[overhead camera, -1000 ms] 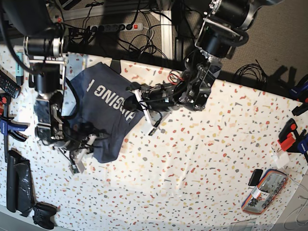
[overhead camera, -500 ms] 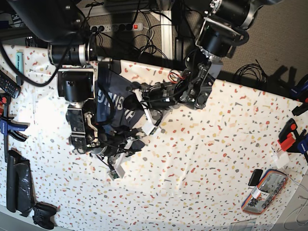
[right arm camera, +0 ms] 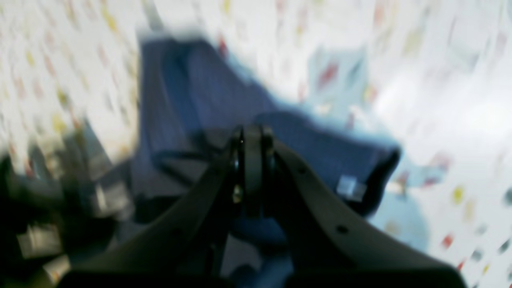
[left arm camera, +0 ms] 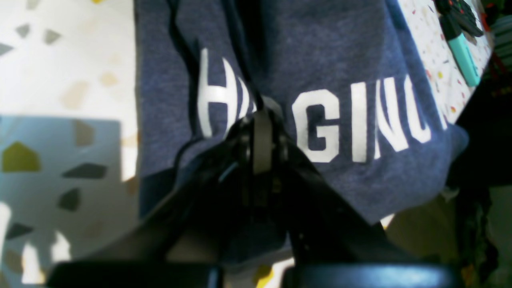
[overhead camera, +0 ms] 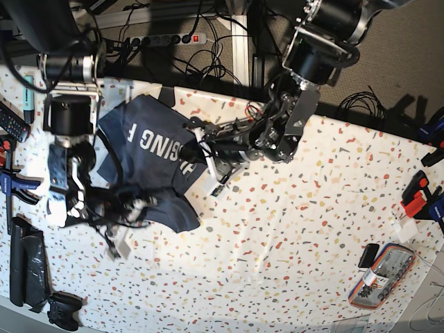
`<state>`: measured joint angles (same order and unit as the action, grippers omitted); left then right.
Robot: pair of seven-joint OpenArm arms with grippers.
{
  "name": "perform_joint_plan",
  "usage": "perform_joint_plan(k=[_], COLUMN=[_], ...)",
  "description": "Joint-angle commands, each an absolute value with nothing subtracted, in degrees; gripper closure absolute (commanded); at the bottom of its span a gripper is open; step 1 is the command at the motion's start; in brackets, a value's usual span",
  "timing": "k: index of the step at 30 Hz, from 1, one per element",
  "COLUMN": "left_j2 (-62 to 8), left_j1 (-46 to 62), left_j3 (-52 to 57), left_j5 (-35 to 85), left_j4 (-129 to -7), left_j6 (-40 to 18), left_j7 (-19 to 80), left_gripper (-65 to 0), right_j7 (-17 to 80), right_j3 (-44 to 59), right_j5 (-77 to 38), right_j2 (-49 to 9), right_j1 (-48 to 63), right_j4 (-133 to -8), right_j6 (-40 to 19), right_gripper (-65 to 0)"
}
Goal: Fold the T-shirt properly
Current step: 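Hold the shirt with both grippers and fold its side inward, then release the folded shirt and lift both grippers away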
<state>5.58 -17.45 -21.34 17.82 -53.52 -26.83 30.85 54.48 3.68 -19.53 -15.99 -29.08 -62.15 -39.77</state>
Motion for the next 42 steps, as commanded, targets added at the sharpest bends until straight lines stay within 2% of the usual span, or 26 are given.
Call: perform_joint_plan(k=[1, 6, 12, 14, 18, 24, 30, 35, 42], left_j2=[3.2, 0.56, -2.76, -3.4, -3.84, -3.84, -3.84, -3.86, -4.21], left_j1=[-17.45, -17.47, -17.85, -18.13, -18.24, -18.2, -18.06, -18.06, -18.09], left_j3=[-21.04, -21.04, -21.04, -21.04, -21.04, -21.04, -21.04, -21.04, -21.04], left_j5=[10.24, 8.82, 9.26, 9.72, 13.19, 18.76, 19.62, 24.16, 24.67], left_j4=[-52.64, -52.64, -52.64, -52.64, -52.64, -52.64, -52.66, -52.66, -52.66], left_j6=[-19.99, -18.17, -17.04, -17.08, -17.19, -20.62, -20.82, -23.88, -23.83], left_j7=[35.92, 34.2, 33.91, 34.65, 35.46, 37.54, 39.24, 41.65, 41.69], left_gripper=[0.0, 0.0, 0.0, 0.0, 0.0, 0.0, 0.0, 0.0, 0.0], right_j7=[53.76, 56.6, 60.38, 58.39, 48.27, 40.34, 37.76, 36.51, 33.41], right_j3=[3.77, 5.15, 13.39, 15.46, 15.97, 15.68, 15.66, 15.4, 8.16], right_j5=[-21.28, -24.36, -30.04, -29.76, -23.81, -15.25, -11.86, -7.16, -4.23], right_j2=[-16.88, -19.42, -19.64, -19.53, -19.31, -16.19, -13.58, -11.09, -8.36], right_j1=[-30.11, -22.37, -16.27, -14.24, -11.46, -12.73, -18.35, -23.57, -26.04], right_j4=[-64.73, -71.96, -76.4, -76.25, -74.98, -70.06, -62.08, -56.62, -54.63], right_j6=[-40.0, -40.0, -40.0, -40.0, -40.0, -40.0, -40.0, -40.0, -40.0], right_gripper=[0.0, 0.0, 0.0, 0.0, 0.0, 0.0, 0.0, 0.0, 0.0])
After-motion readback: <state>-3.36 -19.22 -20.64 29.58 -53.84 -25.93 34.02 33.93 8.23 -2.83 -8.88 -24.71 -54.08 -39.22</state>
